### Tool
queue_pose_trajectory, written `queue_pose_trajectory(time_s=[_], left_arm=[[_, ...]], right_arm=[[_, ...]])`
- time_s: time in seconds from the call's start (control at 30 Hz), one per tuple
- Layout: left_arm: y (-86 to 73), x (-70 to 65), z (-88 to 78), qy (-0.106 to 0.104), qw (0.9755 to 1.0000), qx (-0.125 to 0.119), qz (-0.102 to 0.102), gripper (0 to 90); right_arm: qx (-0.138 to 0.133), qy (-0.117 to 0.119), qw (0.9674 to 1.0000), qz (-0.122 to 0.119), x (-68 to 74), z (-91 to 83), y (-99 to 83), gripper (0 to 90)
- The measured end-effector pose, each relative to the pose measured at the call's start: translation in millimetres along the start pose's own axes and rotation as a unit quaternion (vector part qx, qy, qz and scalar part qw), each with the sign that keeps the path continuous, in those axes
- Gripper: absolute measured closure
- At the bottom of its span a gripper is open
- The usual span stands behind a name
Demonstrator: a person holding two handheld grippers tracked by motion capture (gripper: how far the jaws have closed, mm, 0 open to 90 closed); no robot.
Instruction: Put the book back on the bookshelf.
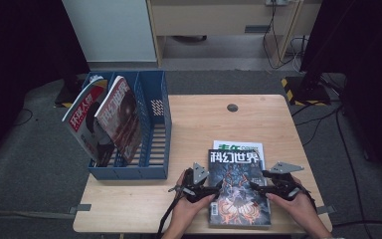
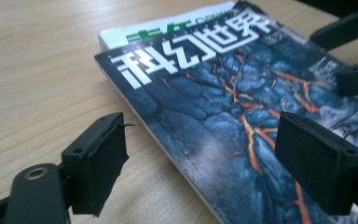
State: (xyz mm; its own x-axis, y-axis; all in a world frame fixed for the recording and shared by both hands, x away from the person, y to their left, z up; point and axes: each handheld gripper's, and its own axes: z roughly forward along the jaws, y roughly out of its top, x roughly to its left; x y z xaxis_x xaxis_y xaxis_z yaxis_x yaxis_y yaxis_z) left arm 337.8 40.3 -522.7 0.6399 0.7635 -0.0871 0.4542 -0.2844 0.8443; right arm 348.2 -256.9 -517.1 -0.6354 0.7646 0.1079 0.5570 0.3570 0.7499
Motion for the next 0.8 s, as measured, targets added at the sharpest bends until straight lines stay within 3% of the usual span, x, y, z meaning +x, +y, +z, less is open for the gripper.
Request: queue_pose_trajectory(time_s=[0.07, 0.23, 0.37, 0.53, 0.67, 0.73, 0.8], left_arm=[[-0.3, 0.1, 2.9, -0.01, 0.9999, 0.004, -0.008, 15.6], [-2.4, -1.6, 11.5, -0.019, 0.9995, 0.023, -0.003, 13.8], [-3.4, -1.5, 12.3, -0.027, 0.9993, 0.025, -0.01, 13.0], [-3.6, -1.0, 14.2, -0.048, 0.9979, 0.034, -0.027, 12.9], [-3.2, 3.7, 17.2, -0.067, 0.9955, 0.048, -0.047, 10.4], [-3.8, 6.6, 18.7, -0.081, 0.9927, 0.057, -0.069, 10.4], [-3.6, 7.1, 19.5, -0.087, 0.9917, 0.06, -0.073, 9.4]], right_arm=[[-0.001, 0.001, 1.0, -0.002, 0.0, -0.3, -0.9, 25.9], [-0.004, 0.007, 1.0, -0.002, 2.6, -1.1, -3.8, 22.7], [-0.002, 0.009, 0.9999, -0.004, 3.5, -0.3, -3.8, 20.2], [-0.003, 0.009, 1.0, 0.001, 4.0, 0.5, -4.1, 19.2], [-0.004, 0.01, 0.9999, 0.0, 3.8, 0.7, -4.4, 18.8], [-0.004, 0.01, 0.9999, 0.002, 4.0, 0.6, -4.6, 18.7], [-0.004, 0.009, 0.9999, 0.002, 4.1, 0.6, -4.7, 18.7]])
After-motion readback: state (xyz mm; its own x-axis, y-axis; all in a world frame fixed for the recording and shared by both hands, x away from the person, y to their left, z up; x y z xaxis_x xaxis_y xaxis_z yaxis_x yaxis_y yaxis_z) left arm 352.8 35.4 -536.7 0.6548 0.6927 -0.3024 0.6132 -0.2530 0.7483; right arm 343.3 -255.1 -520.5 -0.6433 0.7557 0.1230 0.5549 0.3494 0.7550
